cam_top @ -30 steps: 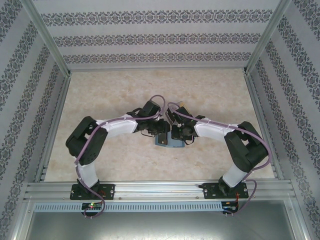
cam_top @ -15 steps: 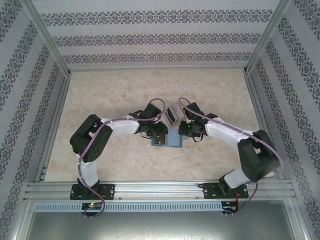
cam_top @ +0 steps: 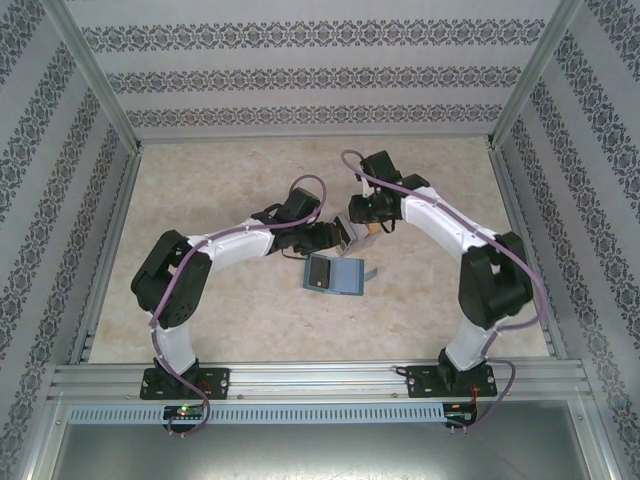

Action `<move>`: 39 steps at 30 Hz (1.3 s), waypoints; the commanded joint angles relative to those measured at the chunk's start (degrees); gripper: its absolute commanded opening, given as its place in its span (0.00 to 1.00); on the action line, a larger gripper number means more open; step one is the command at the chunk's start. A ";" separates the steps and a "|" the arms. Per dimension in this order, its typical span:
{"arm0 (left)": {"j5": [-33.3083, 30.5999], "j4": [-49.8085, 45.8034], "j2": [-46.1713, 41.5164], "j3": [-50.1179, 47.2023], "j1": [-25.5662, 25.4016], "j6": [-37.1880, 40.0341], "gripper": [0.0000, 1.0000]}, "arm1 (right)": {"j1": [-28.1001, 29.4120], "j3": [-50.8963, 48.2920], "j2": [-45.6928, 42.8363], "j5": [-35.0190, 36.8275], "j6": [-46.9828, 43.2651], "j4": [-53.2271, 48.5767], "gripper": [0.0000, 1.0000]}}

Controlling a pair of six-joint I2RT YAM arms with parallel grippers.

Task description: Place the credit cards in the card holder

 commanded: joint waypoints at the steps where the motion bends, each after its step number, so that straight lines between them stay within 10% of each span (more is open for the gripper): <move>1: -0.03 0.49 2.89 2.18 1.31 -3.19 0.54 | 1.17 4.72 3.98 4.95 -4.82 -6.79 0.34; 39: -2.34 3.67 0.29 -2.86 3.34 -6.81 0.58 | 7.21 13.04 14.11 26.27 -8.86 -10.82 0.41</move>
